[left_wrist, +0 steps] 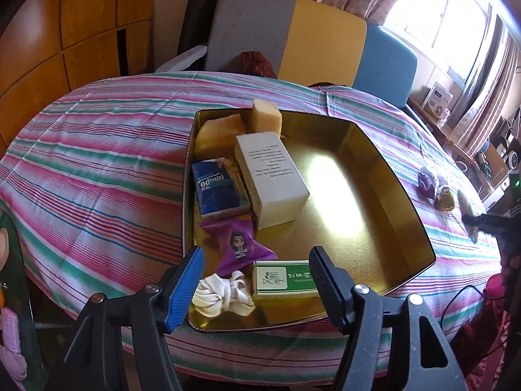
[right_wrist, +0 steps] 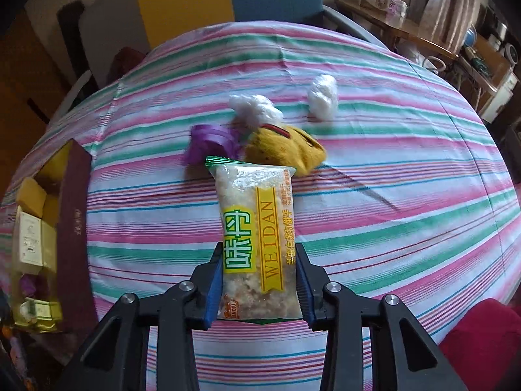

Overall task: Organize objects
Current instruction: 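Carry the WEIDAN packet into the gold tray and open the right tool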

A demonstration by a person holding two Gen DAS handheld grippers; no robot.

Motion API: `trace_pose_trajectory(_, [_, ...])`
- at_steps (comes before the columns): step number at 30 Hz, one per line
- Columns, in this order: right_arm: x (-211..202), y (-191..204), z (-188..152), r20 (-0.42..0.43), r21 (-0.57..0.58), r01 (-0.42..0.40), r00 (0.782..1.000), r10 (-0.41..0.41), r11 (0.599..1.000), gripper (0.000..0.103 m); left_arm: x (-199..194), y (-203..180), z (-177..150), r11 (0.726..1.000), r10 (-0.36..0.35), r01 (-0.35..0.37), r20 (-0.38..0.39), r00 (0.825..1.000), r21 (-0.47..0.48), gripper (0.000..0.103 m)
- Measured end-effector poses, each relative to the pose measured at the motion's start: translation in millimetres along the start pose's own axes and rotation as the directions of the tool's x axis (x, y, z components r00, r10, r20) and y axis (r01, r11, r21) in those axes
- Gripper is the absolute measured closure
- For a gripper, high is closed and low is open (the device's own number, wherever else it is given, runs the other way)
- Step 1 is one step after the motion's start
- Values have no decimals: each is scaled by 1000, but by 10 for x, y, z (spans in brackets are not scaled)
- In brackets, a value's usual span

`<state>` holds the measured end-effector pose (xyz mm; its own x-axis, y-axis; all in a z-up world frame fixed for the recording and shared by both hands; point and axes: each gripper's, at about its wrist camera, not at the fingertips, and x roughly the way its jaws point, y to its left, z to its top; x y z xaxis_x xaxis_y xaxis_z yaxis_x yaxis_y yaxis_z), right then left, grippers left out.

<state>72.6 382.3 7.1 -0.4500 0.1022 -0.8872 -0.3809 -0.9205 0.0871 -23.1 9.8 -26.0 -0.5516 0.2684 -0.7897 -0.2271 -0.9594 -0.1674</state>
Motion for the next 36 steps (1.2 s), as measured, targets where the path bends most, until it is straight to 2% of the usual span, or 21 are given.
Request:
trace_pose_trajectory(1, [58,201,91,17,-20,-14,1000,14,1000,64,-10,11,5,1000,3,-3,5,1000,0,35])
trace_pose_trajectory(5, [-250,933,191,67,-142,-126,988,136,982,64,-70,68,39,1000,14,-14,32,999,-13,35])
trace_pose_trajectory(9, [-222,1800,198,14,-264,-249,965,262,932,64,-114,98,57,1000,20,-20,50,999,-15,35])
trace_pose_trajectory(13, [170,2514,218,-64,-340,-281,959,276,897,64,-99,162,50,999,20,-19,42,999,-34,35])
trace_pose_trajectory(15, [419,2772,236,-102,-345,-275,961,255,897,64,-88,208,40,999,21,-19,37,999,-45,35])
trace_pose_trajectory(19, [898,3119,300,-159,-317,-247,966,205,916,64,-45,311,41,997,20,-18,23,1000,-75,35])
trace_pose_trajectory(24, [1177,3406,334,-168,-294,-179,977,134,939,63,31,440,40,994,19,-18,3,1000,-111,36])
trace_pose_trajectory(28, [1212,3502,328,-171,-263,-203,972,161,943,61,39,518,45,991,22,-21,4,1000,-133,36])
trace_pose_trajectory(30, [1227,3492,336,-167,-246,-225,968,188,943,55,36,529,44,990,25,-24,6,1000,-137,36])
trace_pose_trajectory(34, [1145,3406,320,-154,-247,-261,961,228,933,55,27,519,44,991,30,-28,10,1000,-133,36])
trace_pose_trajectory(35, [1092,3364,316,-143,-246,-272,960,243,930,53,22,511,47,991,32,-30,11,999,-130,36])
trace_pose_trajectory(36, [1029,3309,311,-126,-245,-281,958,256,928,47,16,496,52,992,34,-32,14,999,-125,36])
